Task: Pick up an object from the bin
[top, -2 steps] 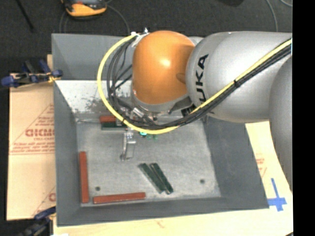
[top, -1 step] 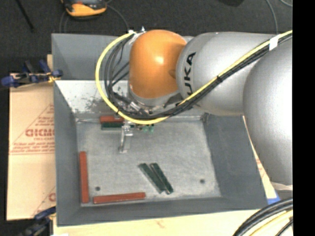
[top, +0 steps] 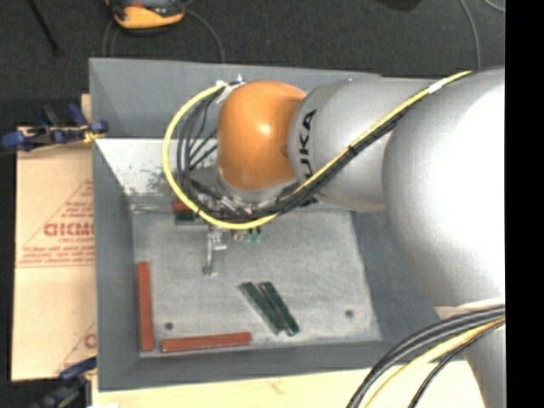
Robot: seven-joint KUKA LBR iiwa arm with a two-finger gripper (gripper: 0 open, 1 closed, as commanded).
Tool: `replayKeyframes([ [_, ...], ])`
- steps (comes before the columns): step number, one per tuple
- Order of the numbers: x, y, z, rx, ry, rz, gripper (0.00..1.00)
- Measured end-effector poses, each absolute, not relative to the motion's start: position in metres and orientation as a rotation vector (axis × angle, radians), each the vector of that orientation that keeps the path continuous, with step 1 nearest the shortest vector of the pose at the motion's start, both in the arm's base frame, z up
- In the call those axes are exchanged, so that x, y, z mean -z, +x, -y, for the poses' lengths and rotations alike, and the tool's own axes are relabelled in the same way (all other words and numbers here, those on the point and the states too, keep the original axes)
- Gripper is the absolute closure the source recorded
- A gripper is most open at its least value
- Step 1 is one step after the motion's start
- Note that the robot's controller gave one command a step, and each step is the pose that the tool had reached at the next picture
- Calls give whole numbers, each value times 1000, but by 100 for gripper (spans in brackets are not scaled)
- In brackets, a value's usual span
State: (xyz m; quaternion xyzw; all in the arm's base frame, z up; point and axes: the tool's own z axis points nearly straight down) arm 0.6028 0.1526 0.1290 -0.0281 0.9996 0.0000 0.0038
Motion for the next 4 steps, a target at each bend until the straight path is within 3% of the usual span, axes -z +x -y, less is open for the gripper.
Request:
replayKeyframes([
  [1,-108,632,-147,1,-339,-3126,0],
  [2,-75,635,-119,-6,-323,-3109,100],
  [3,-72,632,-118,-4,-321,-3118,0],
  [4,-71,632,-118,-4,-317,-3119,100],
])
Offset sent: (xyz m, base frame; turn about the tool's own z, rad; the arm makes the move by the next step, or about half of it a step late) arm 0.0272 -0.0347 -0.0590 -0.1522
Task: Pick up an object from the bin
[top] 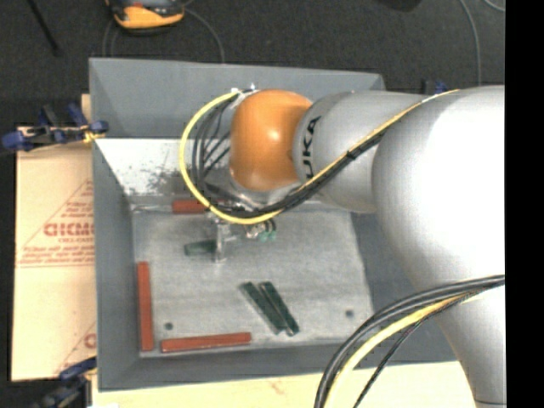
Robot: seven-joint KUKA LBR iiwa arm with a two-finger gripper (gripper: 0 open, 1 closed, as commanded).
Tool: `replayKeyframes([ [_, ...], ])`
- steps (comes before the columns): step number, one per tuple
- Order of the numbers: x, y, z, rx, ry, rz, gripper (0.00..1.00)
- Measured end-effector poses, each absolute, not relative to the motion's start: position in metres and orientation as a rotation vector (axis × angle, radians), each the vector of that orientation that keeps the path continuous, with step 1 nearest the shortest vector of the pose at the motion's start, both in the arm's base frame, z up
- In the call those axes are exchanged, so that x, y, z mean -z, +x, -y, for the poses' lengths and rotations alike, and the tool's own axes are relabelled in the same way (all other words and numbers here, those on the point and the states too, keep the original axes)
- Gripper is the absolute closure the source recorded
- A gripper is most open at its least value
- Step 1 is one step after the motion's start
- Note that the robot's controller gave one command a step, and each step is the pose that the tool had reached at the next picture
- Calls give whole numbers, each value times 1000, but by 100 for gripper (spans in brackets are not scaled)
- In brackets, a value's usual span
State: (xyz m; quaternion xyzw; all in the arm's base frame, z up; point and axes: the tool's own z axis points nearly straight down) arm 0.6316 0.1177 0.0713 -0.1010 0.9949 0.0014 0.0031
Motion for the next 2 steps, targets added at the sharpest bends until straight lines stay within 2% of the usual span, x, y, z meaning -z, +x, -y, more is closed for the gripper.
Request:
replayKeyframes([
  [1,-71,632,-118,-4,-316,-3120,100],
  [2,-132,645,-104,-1,-348,-3118,100],
])
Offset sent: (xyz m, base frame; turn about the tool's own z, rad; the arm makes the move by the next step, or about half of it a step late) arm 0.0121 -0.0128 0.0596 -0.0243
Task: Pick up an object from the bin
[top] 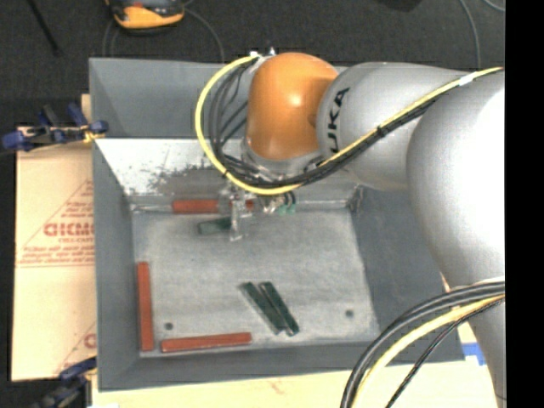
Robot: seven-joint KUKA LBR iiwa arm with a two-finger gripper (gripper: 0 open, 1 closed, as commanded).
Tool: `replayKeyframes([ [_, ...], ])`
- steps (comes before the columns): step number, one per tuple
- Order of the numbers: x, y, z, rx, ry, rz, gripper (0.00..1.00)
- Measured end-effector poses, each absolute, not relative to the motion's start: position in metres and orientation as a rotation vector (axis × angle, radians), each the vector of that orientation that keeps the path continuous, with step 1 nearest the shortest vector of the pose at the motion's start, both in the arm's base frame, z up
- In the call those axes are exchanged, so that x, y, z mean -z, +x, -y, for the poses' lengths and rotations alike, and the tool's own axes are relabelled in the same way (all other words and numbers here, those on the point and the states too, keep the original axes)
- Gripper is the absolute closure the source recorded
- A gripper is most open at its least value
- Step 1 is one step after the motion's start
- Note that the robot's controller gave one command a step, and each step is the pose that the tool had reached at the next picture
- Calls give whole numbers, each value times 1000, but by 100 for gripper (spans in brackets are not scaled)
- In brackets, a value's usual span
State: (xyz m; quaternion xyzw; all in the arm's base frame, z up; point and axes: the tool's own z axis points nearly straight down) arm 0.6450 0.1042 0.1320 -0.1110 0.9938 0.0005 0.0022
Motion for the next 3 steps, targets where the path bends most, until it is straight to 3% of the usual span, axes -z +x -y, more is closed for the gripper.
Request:
replayKeyframes([
  [1,-132,645,-105,-3,-347,-3118,100],
  [2,-179,639,-98,0,-350,-3125,100],
  [3,-228,615,-118,-2,-419,-3108,100],
])
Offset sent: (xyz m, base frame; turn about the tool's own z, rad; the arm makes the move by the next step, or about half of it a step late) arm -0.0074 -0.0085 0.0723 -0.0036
